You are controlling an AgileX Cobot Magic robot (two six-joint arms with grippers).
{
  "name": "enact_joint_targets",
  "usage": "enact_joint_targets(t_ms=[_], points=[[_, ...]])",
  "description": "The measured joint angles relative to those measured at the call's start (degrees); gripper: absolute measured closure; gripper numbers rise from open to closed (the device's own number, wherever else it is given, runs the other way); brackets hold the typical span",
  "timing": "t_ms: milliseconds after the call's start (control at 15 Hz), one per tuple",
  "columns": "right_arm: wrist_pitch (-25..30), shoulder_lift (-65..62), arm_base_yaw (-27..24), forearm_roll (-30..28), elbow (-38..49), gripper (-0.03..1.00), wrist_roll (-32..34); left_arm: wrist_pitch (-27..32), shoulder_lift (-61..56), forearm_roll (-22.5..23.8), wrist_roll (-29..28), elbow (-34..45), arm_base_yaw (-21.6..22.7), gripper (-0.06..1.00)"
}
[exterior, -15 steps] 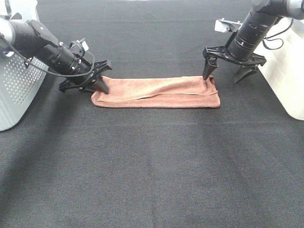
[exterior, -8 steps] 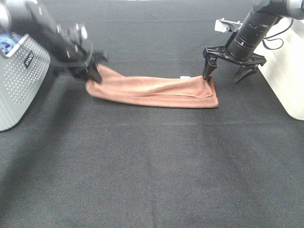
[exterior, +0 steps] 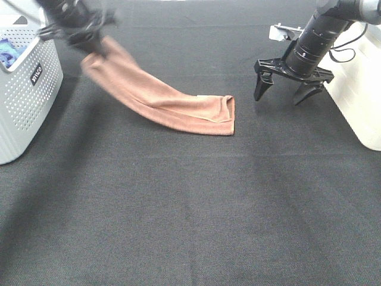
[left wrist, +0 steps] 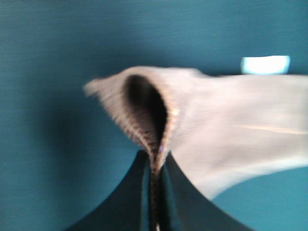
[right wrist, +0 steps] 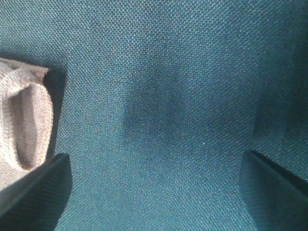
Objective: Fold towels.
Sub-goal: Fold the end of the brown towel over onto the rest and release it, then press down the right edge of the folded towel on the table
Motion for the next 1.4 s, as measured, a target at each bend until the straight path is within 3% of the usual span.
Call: enact_joint_targets(t_ms=[133, 333, 533, 867, 1000, 1267, 1400], points=[[0.0, 0.0, 0.0, 0.0, 0.0, 0.09, 0.0, -0.6, 0.1, -5.4, -0.1, 0.0, -3.7, 0.92], [0.0, 0.0, 0.0, 0.0, 0.0, 0.09, 0.0, -8.6, 1.4, -10.0, -0.1, 0.0, -10.2, 0.92], [0.0, 0.0, 0.0, 0.0, 0.0, 0.09, 0.0, -16.4, 6.1, -10.4, -1.0, 0.0, -15.4, 0.92], [0.1, 0.0, 0.0, 0.0, 0.0, 0.09, 0.1, -19.8, 10.9, -10.3, -4.6, 0.0, -16.2, 0.92], [0.1, 0.0, 0.0, 0.0, 0.0, 0.09, 0.1, -20.7, 11.8, -10.9, -5.0, 0.0, -16.6, 0.82], [0.2, 0.0, 0.0, 1.4, 0.0, 0.09, 0.2, -28.1, 12.1, -18.7, -5.9, 0.0, -17.1, 0.42], [0.9, 0.0, 0.0, 2.8, 0.0, 0.09, 0.2, -28.3, 12.1, -20.0, -3.7, 0.0, -17.0, 0.40]])
